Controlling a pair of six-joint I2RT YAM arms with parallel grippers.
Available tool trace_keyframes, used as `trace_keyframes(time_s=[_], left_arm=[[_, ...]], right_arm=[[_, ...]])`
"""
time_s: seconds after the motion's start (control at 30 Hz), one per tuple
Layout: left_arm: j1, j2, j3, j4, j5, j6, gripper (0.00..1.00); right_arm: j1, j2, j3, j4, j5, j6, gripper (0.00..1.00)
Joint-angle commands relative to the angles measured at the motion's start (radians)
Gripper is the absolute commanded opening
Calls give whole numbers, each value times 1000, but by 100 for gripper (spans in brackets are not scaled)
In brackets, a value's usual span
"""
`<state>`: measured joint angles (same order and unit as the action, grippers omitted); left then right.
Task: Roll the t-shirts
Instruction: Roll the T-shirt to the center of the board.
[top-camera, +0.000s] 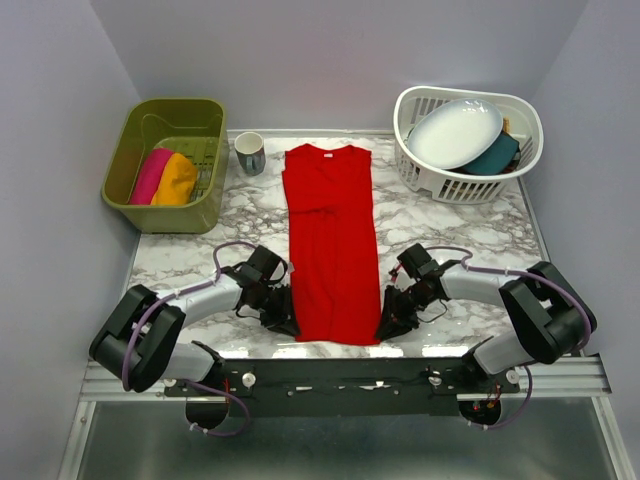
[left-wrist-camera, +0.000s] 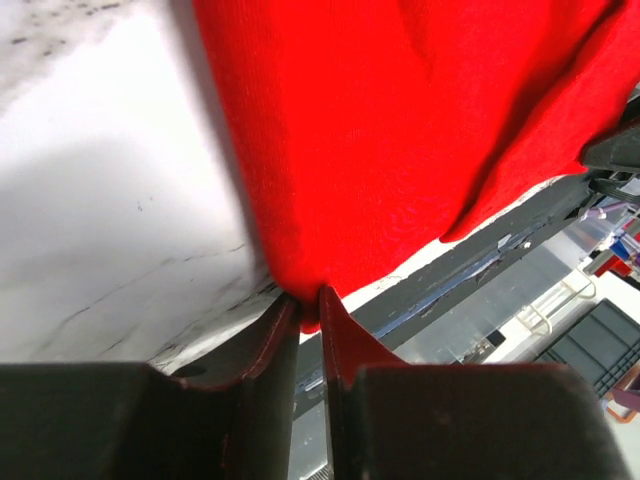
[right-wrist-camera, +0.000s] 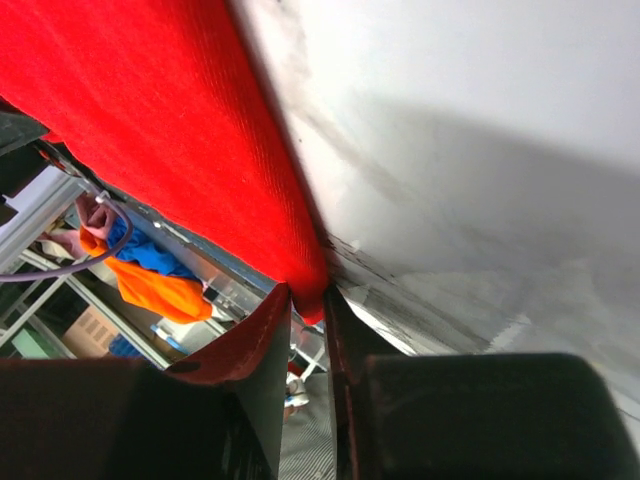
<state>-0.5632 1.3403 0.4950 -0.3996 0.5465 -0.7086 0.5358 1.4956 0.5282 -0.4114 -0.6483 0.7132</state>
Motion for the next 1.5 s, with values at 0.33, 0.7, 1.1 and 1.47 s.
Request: trace_keyframes(time_s=[0.33,0.7,1.1,1.47], left_arm=[[-1,-76,-39,91,16,18,0],[6,-116,11,36,61,72,0],[112,-119,122,-31,41,162,0],[201,-84,180,-30,6,202,0]], right_arm=[[4,-50,-43,5,260,-37,1],[-16,-144,45,-73,285,-75,0],[-31,-176,157,-112,256,-107,0],[-54,-135,239,-52,254,-97,0]])
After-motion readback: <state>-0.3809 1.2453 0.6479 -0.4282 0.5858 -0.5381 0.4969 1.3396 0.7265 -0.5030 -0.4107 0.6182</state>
